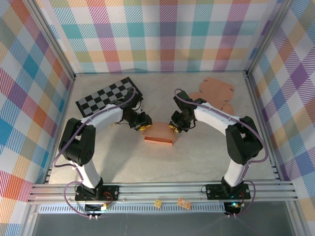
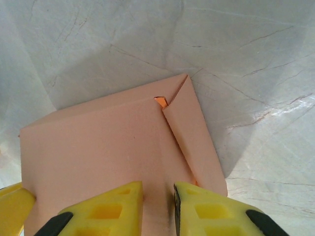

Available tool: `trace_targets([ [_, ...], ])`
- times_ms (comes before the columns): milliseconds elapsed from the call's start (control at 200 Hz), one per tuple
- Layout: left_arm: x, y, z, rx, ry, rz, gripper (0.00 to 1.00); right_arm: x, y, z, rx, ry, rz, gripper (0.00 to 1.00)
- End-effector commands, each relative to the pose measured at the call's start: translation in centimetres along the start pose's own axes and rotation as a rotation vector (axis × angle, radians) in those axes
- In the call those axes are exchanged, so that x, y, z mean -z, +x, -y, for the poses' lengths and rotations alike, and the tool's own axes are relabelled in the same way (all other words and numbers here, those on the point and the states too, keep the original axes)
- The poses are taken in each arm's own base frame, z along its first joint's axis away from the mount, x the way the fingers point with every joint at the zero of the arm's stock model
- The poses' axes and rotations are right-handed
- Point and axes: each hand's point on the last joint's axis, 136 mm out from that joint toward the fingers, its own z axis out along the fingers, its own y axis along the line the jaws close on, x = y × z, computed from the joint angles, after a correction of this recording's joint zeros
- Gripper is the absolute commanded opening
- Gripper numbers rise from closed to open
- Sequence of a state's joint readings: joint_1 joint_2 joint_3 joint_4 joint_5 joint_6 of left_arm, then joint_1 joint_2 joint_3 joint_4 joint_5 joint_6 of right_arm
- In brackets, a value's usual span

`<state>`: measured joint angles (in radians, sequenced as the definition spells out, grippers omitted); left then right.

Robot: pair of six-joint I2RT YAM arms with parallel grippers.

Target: Fold the paper box

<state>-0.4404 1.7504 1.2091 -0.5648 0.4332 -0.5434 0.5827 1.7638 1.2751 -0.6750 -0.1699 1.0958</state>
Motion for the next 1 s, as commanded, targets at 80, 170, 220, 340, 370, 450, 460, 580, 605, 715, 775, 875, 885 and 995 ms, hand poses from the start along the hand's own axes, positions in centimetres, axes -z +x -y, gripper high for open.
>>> trace_targets([
  [80,0.8,0.4,-0.2,-0.066,-0.026,0.042,0.35,0.4,0.6,1.0,0.054,0.034,0.013,0.23],
  [170,0.6,0.7,-0.5,-0.072,-0.036,0.035,0.33,0.5,0.5,1.1,0.067,0.041,0.019,0.23],
  [220,0.5,0.8,-0.8,-0.074,-0.045,0.033,0.33,0.4,0.4,1.2,0.073,0.047,0.019,0.22],
  [340,0.7,0.9,-1.1,-0.086,-0.065,0.039,0.32,0.5,0.4,1.5,0.085,0.059,0.021,0.22],
  [370,0.7,0.9,-1.1,-0.089,-0.069,0.037,0.32,0.6,0.5,1.6,0.088,0.065,0.021,0.22],
  [450,0.7,1.0,-1.3,-0.098,-0.084,0.037,0.36,0.8,0.4,1.7,0.101,0.069,0.026,0.24],
  [460,0.7,1.0,-1.3,-0.099,-0.085,0.038,0.37,0.8,0.4,1.7,0.103,0.068,0.027,0.25],
  [580,1.0,0.9,-0.9,-0.104,-0.077,0.051,0.41,1.3,0.5,1.3,0.138,0.050,0.027,0.35],
  [605,1.2,0.8,-0.8,-0.102,-0.073,0.054,0.41,1.4,0.6,1.1,0.147,0.044,0.023,0.37],
  [715,1.8,0.7,0.0,-0.103,-0.070,0.060,0.44,1.7,1.1,0.5,0.175,0.005,0.004,0.46],
  [775,2.1,0.7,0.2,-0.095,-0.065,0.067,0.47,1.8,1.6,-0.1,0.188,-0.035,-0.013,0.50],
  [875,2.8,0.4,0.2,-0.076,-0.048,0.092,0.51,1.9,2.4,-0.9,0.198,-0.091,-0.055,0.54],
  [885,2.9,0.4,0.2,-0.073,-0.044,0.092,0.51,1.9,2.5,-0.9,0.197,-0.093,-0.060,0.54],
  [995,2.5,0.4,-0.1,-0.044,0.019,0.067,0.53,1.7,3.0,-0.7,0.211,-0.098,-0.088,0.55],
])
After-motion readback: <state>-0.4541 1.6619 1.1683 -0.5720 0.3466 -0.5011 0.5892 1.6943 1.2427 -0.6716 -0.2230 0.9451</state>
